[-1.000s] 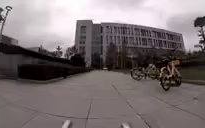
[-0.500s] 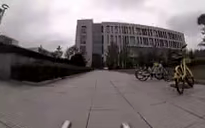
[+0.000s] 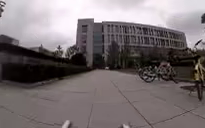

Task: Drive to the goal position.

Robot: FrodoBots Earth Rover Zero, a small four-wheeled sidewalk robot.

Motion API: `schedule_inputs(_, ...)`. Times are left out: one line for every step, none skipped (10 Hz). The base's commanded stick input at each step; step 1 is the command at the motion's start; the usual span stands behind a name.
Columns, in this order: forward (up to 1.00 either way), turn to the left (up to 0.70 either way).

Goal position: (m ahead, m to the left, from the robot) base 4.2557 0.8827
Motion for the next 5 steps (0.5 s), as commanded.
schedule_inputs(1.0,0.0)
schedule_inputs(1.0,0.0)
schedule_inputs(1.0,0.0)
schedule_inputs(1.0,0.0)
schedule_inputs(1.0,0.0)
